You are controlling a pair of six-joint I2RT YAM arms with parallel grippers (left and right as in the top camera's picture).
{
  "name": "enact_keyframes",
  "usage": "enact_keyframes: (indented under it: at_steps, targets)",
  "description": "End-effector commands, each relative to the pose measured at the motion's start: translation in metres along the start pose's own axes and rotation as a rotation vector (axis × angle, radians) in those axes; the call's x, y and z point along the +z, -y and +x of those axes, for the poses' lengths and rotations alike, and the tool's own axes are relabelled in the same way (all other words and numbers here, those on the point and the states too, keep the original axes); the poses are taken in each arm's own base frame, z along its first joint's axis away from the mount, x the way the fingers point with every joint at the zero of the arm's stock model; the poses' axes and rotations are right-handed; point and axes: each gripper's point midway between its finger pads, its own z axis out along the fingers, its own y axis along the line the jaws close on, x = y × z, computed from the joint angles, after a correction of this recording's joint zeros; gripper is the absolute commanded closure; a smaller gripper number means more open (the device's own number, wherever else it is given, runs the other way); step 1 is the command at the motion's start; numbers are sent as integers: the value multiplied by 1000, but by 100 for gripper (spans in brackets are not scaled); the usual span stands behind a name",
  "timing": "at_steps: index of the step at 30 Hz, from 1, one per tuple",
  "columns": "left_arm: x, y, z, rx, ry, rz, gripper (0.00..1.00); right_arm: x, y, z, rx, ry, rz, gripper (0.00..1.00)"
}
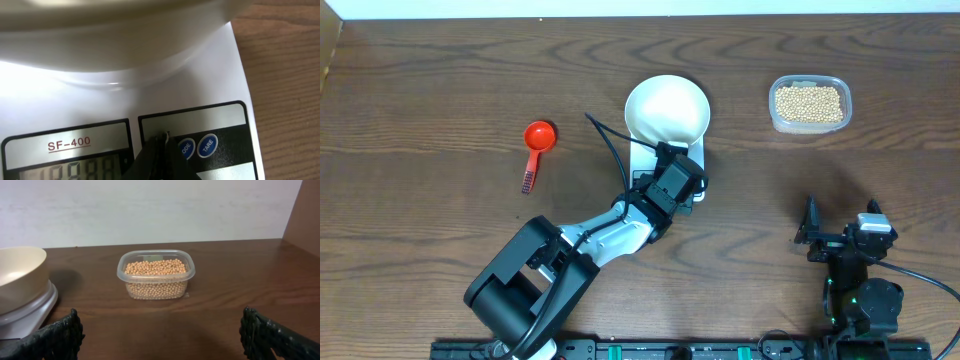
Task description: Scoop item into bowl and weigh 50g on scale
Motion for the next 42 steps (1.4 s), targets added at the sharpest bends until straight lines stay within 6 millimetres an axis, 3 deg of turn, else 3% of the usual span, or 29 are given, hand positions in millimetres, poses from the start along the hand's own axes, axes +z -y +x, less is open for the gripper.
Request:
enact_keyframes:
  at_steps: [1, 31, 42]
  targets:
    - [22, -69, 112, 53, -308, -217, 93, 0, -1, 2, -5, -3, 0, 1]
    - [19, -82, 113, 27, -303, -287, 93, 0, 0, 2, -5, -3, 1, 1]
    - [12, -57, 88, 52, -270, -183, 93, 0, 0, 2, -5, -3, 1, 1]
